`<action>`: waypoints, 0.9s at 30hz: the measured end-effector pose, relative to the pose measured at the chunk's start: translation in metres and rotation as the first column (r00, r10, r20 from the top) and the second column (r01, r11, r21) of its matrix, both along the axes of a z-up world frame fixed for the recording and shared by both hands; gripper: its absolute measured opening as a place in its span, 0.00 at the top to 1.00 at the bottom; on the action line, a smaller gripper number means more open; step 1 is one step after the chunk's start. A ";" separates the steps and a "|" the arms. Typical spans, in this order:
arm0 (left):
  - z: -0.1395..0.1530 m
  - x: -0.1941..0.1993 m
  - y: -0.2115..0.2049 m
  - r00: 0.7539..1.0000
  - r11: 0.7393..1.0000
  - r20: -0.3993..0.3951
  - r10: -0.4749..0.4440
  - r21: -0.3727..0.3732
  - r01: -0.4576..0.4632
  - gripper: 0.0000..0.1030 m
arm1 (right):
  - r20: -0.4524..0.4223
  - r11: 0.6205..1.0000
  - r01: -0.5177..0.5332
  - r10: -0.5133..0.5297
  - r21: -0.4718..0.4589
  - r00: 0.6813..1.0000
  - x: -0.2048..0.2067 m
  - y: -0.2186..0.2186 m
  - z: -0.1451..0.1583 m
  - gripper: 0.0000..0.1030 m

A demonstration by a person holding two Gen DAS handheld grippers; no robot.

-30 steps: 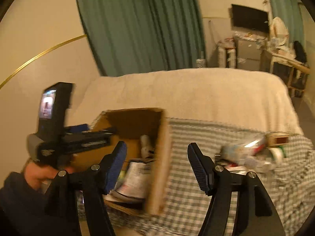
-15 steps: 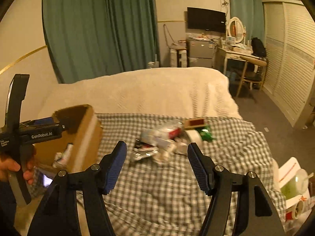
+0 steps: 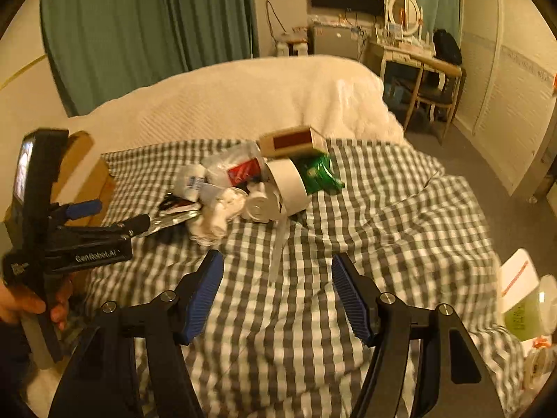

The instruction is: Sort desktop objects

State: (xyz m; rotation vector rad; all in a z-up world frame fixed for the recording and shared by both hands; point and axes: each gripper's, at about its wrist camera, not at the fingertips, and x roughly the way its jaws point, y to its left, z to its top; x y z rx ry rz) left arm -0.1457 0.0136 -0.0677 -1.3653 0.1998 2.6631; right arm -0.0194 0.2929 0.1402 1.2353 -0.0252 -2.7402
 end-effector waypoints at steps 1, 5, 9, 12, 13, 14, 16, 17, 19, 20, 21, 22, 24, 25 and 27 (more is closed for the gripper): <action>-0.007 -0.002 -0.001 1.000 1.000 -0.007 0.000 -0.001 0.000 0.07 | 0.006 1.000 0.001 -0.001 -0.010 1.000 -0.006 0.002 -0.007 0.38; -0.036 -0.010 -0.008 0.999 0.997 0.047 -0.011 0.076 0.008 0.07 | -0.011 1.000 0.016 -0.017 -0.007 1.000 -0.026 0.004 -0.033 0.38; -0.046 -0.012 -0.005 0.998 0.998 0.057 -0.033 0.054 0.030 0.07 | 0.026 1.000 0.014 -0.014 0.002 1.000 -0.044 0.003 -0.053 0.38; -0.044 -0.012 -0.004 0.998 0.997 0.031 -0.061 0.054 0.060 0.07 | 0.057 1.000 0.028 -0.028 -0.012 0.998 -0.055 0.002 -0.063 0.38; -0.043 -0.012 -0.005 0.998 0.996 0.026 -0.064 0.062 0.062 0.07 | 0.061 0.999 0.034 -0.033 -0.016 0.998 -0.057 0.002 -0.065 0.38; -0.042 -0.012 -0.007 0.998 0.995 0.021 -0.064 0.072 0.062 0.07 | 0.069 0.999 0.041 -0.039 -0.022 0.997 -0.059 0.001 -0.068 0.38; -0.042 -0.015 -0.011 0.998 0.994 0.013 -0.063 0.089 0.061 0.07 | 0.081 0.998 0.051 -0.048 -0.035 0.996 -0.062 0.000 -0.073 0.38; -0.042 -0.018 -0.013 0.998 0.994 0.009 -0.060 0.096 0.059 0.07 | 0.087 0.998 0.054 -0.050 -0.038 0.995 -0.062 -0.001 -0.075 0.38; -0.043 -0.023 -0.016 0.999 0.993 0.000 -0.049 0.104 0.048 0.07 | 0.100 0.997 0.060 -0.056 -0.040 0.993 -0.062 -0.003 -0.083 0.38; -0.044 -0.026 -0.018 0.999 0.993 0.002 -0.039 0.111 0.038 0.07 | 0.107 0.997 0.062 -0.058 -0.038 0.993 -0.062 -0.003 -0.086 0.38; -0.045 -0.028 -0.021 0.999 0.991 0.017 -0.033 0.131 0.030 0.07 | 0.113 0.997 0.062 -0.057 -0.036 0.992 -0.062 -0.004 -0.090 0.38; -0.046 -0.029 -0.024 0.999 0.987 0.028 -0.030 0.158 0.025 0.07 | 0.121 0.997 0.064 -0.060 -0.033 0.991 -0.062 -0.003 -0.093 0.38; -0.045 -0.028 -0.026 0.999 0.984 0.024 -0.032 0.176 0.027 0.11 | 0.130 0.997 0.069 -0.064 -0.033 0.990 -0.062 -0.003 -0.096 0.38; -0.044 -0.028 -0.026 0.999 0.984 0.023 -0.036 0.176 0.032 0.14 | 0.130 0.997 0.071 -0.066 -0.032 0.989 -0.062 -0.002 -0.097 0.38; -0.043 -0.027 -0.026 0.999 0.985 0.029 -0.046 0.167 0.040 0.31 | 0.130 0.997 0.073 -0.068 -0.031 0.989 -0.063 0.000 -0.098 0.38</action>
